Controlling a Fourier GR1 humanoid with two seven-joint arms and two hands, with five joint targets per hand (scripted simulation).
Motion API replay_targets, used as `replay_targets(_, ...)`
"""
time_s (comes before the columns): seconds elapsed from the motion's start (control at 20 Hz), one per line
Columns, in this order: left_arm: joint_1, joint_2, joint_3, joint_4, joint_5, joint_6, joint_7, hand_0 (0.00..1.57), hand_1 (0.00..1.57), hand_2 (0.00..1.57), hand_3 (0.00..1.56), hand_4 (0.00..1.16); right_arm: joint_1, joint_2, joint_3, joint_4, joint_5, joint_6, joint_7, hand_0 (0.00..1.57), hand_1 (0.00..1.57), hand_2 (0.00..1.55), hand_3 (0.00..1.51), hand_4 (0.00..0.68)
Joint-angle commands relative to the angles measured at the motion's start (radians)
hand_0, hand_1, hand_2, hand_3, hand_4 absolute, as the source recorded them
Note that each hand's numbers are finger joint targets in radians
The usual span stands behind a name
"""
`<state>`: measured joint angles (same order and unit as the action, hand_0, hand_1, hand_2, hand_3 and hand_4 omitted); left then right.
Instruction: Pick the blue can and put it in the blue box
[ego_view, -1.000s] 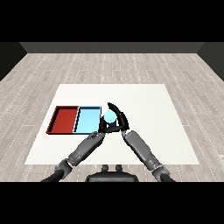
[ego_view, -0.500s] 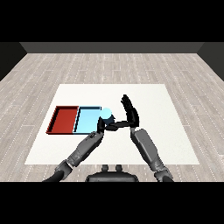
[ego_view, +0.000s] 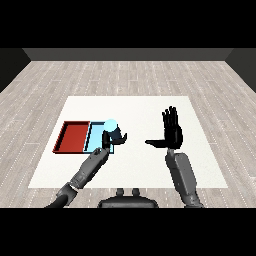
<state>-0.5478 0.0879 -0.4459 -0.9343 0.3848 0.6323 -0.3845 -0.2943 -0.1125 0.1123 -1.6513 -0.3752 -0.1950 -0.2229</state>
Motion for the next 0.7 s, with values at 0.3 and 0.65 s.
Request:
replay_targets(0.3, -0.135, 0.138, 0.164, 0.191, -0.027, -0.097, 0.098, 1.57, 1.57, 1.57, 1.48, 1.13, 0.065, -0.048, -0.114, -0.047, -0.041, 0.023, 0.021, 0.0, 0.0, 0.0, 0.0, 0.0)
replay_targets(0.65, -0.286, 0.122, 0.218, 0.574, -0.065, -0.113, 0.115, 1.57, 1.57, 1.57, 1.49, 1.1, 0.076, -0.046, -0.149, 0.077, -0.054, 0.087, -0.063, 0.0, 0.0, 0.0, 0.0, 0.0)
